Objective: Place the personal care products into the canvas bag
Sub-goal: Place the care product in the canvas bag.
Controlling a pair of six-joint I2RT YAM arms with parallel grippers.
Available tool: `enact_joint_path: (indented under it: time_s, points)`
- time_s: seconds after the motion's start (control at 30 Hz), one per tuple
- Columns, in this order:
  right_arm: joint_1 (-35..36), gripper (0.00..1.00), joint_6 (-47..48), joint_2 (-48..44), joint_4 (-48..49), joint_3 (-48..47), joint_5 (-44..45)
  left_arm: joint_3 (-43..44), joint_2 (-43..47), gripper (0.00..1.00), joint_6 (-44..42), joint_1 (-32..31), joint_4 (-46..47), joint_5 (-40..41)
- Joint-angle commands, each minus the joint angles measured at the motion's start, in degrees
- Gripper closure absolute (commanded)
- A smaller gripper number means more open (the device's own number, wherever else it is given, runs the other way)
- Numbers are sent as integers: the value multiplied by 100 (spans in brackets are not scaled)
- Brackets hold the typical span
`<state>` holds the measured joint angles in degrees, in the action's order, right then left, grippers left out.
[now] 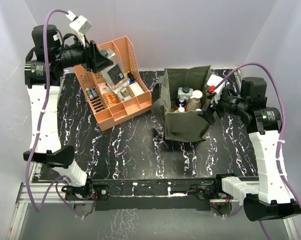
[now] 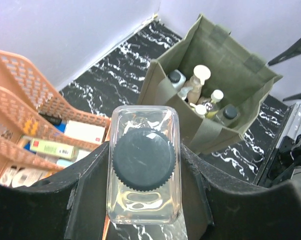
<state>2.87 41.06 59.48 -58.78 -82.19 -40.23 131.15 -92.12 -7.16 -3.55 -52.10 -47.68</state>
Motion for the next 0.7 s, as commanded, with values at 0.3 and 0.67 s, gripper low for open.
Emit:
enact_joint_path:
  time_s: [0.3,0.67]
  points:
    - [2,22,285,229,218,219,-670,1808,-1008,100,-128,-2015,979,999]
    - [34,22,675,220,-246,129,-870,2282,-1592,100,200,-2915,1728,809]
